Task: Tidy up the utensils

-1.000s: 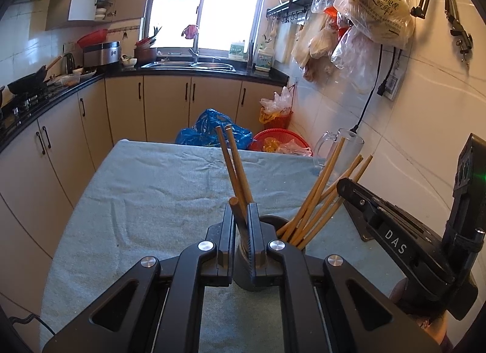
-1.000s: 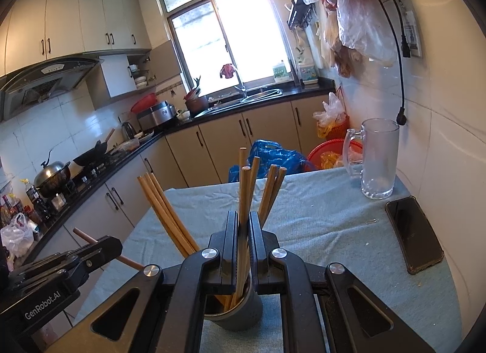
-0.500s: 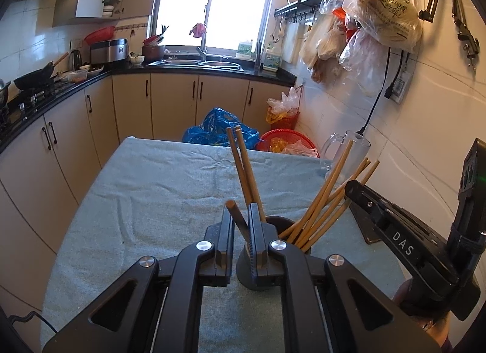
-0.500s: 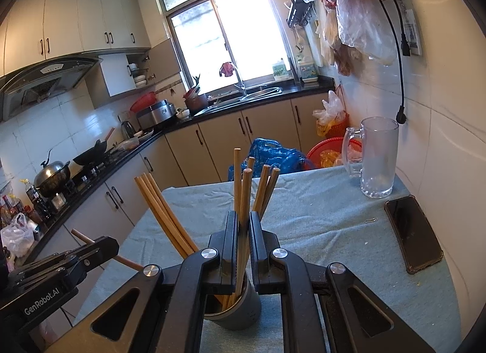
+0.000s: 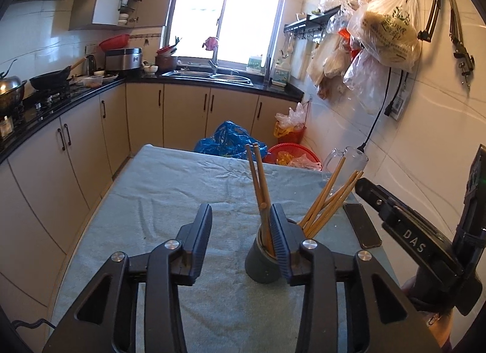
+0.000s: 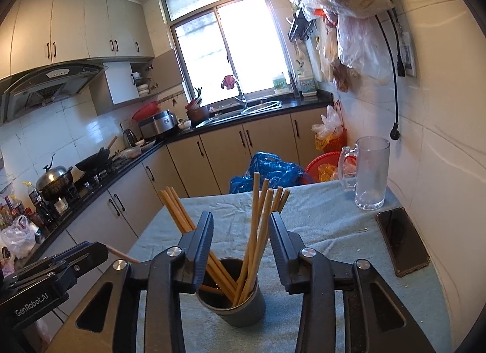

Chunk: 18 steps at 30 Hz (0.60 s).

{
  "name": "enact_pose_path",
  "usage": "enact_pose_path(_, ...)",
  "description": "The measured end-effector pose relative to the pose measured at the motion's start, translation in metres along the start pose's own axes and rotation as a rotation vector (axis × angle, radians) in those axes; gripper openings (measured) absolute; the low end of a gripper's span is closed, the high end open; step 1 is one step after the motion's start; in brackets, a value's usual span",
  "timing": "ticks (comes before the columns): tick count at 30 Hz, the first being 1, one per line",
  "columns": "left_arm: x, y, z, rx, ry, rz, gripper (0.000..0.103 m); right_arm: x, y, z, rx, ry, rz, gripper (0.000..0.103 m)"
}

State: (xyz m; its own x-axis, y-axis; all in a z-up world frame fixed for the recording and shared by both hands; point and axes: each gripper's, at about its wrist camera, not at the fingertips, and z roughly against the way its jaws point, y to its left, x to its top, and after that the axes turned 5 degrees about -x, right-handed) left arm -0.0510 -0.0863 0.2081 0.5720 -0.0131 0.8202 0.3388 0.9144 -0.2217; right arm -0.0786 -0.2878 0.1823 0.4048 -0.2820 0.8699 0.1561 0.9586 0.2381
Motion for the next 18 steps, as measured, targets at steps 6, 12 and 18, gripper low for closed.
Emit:
enact_pose_path(6,-0.011,0.001,0.033,0.029,-0.033,-0.004,0.05,-0.004,0.009,0.035,0.006,-0.012,0.029,0.054)
enact_pose_path(12,-0.028,-0.002,0.064,0.075,-0.095,-0.017,0.083,-0.019,0.017,0.067,-0.019,-0.016,0.082,0.062)
enact_pose_path(18,-0.061,-0.013,0.103,0.219,-0.221,-0.098,0.103,-0.045,0.01,0.095,-0.067,-0.016,0.081,0.068)
